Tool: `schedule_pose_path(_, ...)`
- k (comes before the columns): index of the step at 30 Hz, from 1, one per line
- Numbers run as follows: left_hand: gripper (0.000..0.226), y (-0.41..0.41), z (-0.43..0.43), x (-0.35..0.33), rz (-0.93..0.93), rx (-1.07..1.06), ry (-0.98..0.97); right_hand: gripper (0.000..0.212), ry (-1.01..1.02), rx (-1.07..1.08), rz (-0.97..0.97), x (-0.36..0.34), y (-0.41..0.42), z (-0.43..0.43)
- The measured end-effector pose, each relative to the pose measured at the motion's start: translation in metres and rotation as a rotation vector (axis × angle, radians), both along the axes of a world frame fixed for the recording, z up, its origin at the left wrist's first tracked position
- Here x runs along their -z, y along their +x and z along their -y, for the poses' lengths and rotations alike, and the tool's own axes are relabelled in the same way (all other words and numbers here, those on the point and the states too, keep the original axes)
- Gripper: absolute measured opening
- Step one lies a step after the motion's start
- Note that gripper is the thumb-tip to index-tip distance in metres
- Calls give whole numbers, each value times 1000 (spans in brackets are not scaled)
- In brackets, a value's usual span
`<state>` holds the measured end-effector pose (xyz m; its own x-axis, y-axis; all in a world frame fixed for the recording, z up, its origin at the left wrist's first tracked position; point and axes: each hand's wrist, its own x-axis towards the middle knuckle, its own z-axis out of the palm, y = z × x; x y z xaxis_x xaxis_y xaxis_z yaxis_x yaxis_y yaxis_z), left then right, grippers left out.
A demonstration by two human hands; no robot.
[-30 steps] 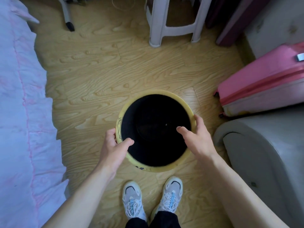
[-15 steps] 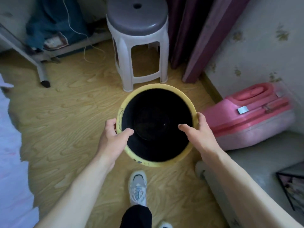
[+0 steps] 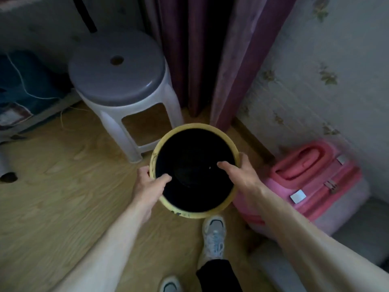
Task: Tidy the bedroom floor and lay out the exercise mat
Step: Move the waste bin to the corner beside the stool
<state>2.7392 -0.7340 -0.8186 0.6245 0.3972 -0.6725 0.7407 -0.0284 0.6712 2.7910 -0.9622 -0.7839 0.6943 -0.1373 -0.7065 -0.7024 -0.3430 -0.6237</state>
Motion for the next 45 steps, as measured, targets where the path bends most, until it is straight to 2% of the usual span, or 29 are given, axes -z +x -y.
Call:
schedule_pose_path(5, 58, 43, 19, 51, 7, -2, -21, 47, -4, 52, -50, 43, 39, 27)
schedule_pose_path(9, 61, 71, 38, 58, 20, 23, -45, 57, -30, 99, -51, 50, 60, 41)
schedule_pose_path(13, 53, 96, 45, 66, 35, 43, -62, 74, -48, 111, -38, 57, 82, 50)
schedule_pose_path(17, 65, 116, 49, 76, 34, 51, -71, 81, -39, 114, -25, 69, 99, 55)
schedule_pose_path(23, 64, 134, 57, 89, 19, 85, -107, 63, 4, 135, -53, 92, 114, 64)
schedule_pose_path(25, 63, 137, 58, 92, 21, 94, -117, 68, 23, 135, -61, 99, 117, 68)
schedule_pose_path(30, 73, 146, 61, 95, 32, 163, -119, 99, 34, 142, -89, 107, 125, 74)
schedule_pose_path(32, 75, 149, 63, 92, 40, 205, -135, 104, 14, 164, -64, 106, 127, 71)
schedule_pose_path(35, 75, 149, 65, 86, 38, 225, -134, 100, -43, 200, 50, 104, 124, 62)
schedule_pose_path(38, 87, 145, 64, 77, 17, 204, -88, 96, -84, 150, 126, 97, 119, 51)
schedule_pose_path(45, 92, 135, 60, 31, 115, 252, -19, 79, 66, 105, 186, 57, 100, 28)
